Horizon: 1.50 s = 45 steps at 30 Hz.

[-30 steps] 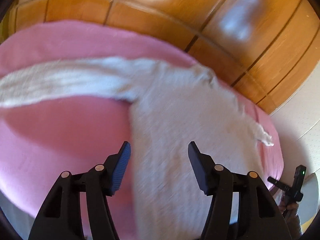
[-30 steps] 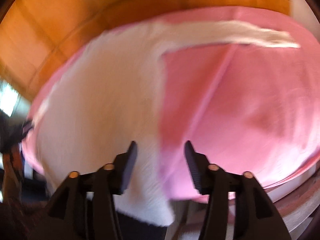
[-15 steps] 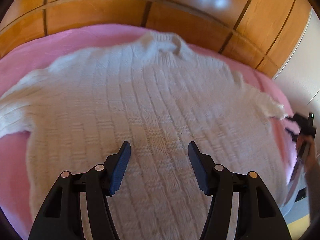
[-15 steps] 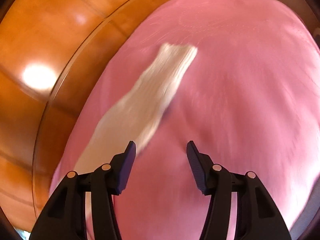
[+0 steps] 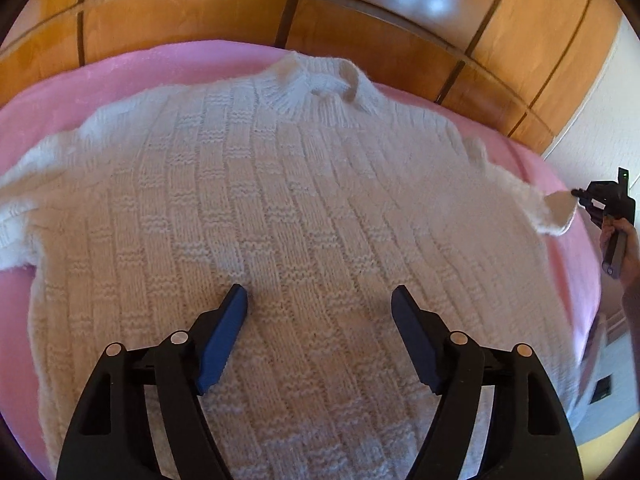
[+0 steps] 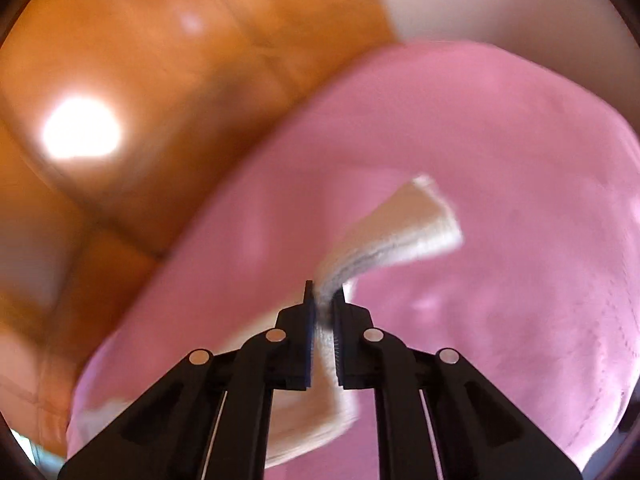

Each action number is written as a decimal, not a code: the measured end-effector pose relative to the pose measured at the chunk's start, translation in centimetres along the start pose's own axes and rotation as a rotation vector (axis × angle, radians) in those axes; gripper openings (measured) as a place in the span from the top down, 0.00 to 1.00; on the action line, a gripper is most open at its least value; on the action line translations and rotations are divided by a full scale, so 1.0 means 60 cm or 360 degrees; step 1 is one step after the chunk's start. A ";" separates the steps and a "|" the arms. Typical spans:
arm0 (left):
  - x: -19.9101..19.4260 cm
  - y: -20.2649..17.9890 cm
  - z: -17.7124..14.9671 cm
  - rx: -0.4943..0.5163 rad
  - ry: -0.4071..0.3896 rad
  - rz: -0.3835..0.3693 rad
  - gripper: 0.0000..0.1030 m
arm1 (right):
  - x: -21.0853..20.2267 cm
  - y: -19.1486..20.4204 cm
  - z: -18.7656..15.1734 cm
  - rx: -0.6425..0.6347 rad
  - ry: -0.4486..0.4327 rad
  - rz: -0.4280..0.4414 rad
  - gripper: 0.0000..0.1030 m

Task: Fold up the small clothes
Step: 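Grasp a sleeve cuff with the right tool and fold it across the sweater body, then grasp the other sleeve cuff with the left tool and fold it across the body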

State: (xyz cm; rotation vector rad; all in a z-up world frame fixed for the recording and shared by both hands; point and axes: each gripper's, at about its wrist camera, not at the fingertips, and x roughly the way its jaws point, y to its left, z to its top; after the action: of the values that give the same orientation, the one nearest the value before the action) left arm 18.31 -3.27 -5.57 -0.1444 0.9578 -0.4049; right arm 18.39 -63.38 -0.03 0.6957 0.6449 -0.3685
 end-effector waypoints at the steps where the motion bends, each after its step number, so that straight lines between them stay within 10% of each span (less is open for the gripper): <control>1: -0.003 0.004 0.002 -0.0030 -0.0001 -0.0026 0.29 | -0.015 0.017 -0.008 -0.0041 0.0001 0.0051 0.93; 11: -0.044 0.042 0.008 -0.0221 -0.0036 -0.0096 0.32 | -0.038 0.382 -0.216 -0.0705 0.0222 0.0630 0.94; 18: -0.063 0.077 0.021 -0.0376 -0.0086 -0.0198 0.32 | 0.026 0.514 -0.403 -0.1065 0.0465 0.0699 0.90; 22: -0.066 0.081 0.033 -0.0392 -0.0107 -0.0244 0.32 | 0.030 0.517 -0.431 -0.1039 0.0514 0.0761 0.50; 32: 0.017 0.079 0.092 -0.0425 -0.0031 -0.0242 0.37 | -0.043 0.323 -0.370 -0.0787 0.0412 0.0535 0.43; 34: 0.046 0.072 0.106 -0.0417 -0.0007 -0.0227 0.44 | -0.052 0.289 -0.350 -0.0724 0.0383 0.0478 0.41; 38: 0.080 0.050 0.128 -0.0342 0.0020 -0.0184 0.93 | -0.060 0.238 -0.311 -0.0599 0.0326 0.0386 0.41; 45: 0.003 0.080 0.135 -0.0366 -0.0209 -0.0107 0.94 | -0.031 0.264 -0.292 -0.0597 0.0290 0.0421 0.41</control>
State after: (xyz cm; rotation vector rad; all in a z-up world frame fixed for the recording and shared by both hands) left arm 26.32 0.57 -2.48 -0.4085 0.8692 -0.3415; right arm 17.76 -39.73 -1.60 0.4489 0.7593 0.0630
